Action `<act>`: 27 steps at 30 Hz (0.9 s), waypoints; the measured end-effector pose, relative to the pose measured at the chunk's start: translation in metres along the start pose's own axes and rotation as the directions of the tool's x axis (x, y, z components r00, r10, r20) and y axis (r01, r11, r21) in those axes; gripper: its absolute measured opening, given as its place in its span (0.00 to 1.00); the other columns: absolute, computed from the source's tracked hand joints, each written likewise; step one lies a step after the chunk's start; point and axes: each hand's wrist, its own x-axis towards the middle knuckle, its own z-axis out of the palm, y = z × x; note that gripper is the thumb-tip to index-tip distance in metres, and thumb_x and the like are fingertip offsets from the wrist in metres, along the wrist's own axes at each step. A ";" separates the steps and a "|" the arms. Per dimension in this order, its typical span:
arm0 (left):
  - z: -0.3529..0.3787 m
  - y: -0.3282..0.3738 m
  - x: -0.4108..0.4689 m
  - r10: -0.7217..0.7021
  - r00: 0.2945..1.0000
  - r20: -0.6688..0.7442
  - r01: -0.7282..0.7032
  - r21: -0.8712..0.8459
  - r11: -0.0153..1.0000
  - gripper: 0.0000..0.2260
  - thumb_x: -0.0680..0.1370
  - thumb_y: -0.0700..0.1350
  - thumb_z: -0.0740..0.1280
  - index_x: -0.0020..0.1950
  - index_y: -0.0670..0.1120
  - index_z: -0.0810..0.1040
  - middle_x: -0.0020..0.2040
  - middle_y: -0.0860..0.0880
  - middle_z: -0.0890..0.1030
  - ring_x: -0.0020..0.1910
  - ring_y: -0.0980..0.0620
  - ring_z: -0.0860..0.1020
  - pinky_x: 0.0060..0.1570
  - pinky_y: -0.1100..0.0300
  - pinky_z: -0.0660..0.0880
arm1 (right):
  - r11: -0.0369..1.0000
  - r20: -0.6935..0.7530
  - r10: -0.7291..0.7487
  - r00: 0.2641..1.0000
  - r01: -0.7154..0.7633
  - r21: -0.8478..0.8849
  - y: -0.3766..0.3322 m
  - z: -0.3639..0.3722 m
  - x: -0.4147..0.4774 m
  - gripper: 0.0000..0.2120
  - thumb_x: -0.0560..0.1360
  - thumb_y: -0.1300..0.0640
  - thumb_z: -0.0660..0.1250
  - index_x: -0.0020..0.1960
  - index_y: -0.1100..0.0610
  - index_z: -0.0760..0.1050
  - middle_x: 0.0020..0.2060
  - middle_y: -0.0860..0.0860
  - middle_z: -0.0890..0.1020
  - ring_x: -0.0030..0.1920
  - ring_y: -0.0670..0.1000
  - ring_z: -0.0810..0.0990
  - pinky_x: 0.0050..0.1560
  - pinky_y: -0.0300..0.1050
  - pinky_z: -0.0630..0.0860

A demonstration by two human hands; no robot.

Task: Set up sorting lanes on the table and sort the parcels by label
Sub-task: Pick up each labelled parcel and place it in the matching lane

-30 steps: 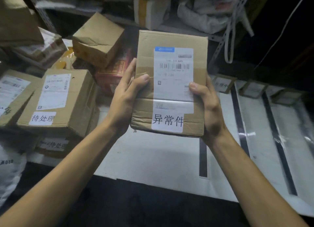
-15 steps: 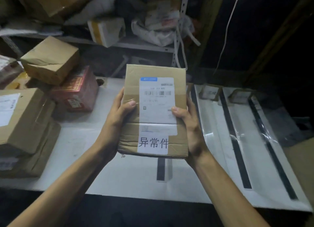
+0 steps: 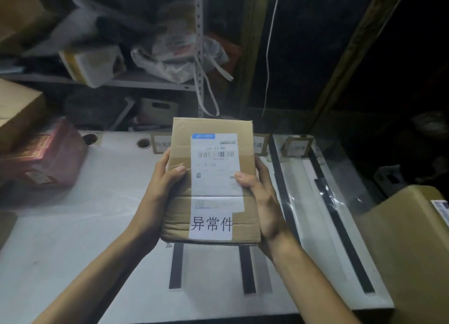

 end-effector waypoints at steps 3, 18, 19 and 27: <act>0.023 -0.001 0.021 0.005 0.996 0.084 -0.006 0.013 1.000 0.24 0.74 0.52 0.65 0.69 0.49 0.70 0.53 0.53 0.84 0.50 0.56 0.83 0.41 0.65 0.78 | 0.999 -0.046 -0.012 0.999 0.010 -0.034 -0.012 -0.020 0.015 0.29 0.70 0.49 0.70 0.70 0.40 0.70 0.58 0.54 0.84 0.56 0.58 0.84 0.60 0.66 0.78; 0.195 -0.042 0.110 -0.058 0.989 0.135 0.054 0.039 0.998 0.23 0.79 0.53 0.64 0.73 0.54 0.66 0.61 0.53 0.81 0.54 0.55 0.82 0.45 0.62 0.79 | 0.916 -0.226 -0.052 0.973 -0.043 -0.399 -0.087 -0.182 0.075 0.11 0.82 0.54 0.64 0.63 0.42 0.73 0.54 0.41 0.84 0.58 0.47 0.82 0.60 0.47 0.79; 0.209 -0.047 0.114 -0.065 0.991 0.114 0.061 0.043 0.997 0.25 0.77 0.55 0.65 0.73 0.53 0.65 0.62 0.53 0.80 0.55 0.56 0.82 0.47 0.61 0.79 | 0.894 -0.219 -0.058 0.974 -0.047 -0.446 -0.094 -0.193 0.080 0.12 0.83 0.55 0.62 0.65 0.44 0.71 0.55 0.40 0.82 0.59 0.47 0.81 0.56 0.41 0.78; 0.302 -0.059 0.132 -0.139 0.990 0.029 0.137 0.067 0.988 0.24 0.80 0.53 0.64 0.74 0.51 0.60 0.63 0.47 0.78 0.55 0.52 0.82 0.49 0.57 0.80 | 0.275 -0.132 0.037 0.991 -0.137 -0.952 -0.142 -0.243 0.107 0.48 0.72 0.33 0.68 0.80 0.41 0.42 0.79 0.57 0.47 0.77 0.63 0.50 0.73 0.64 0.59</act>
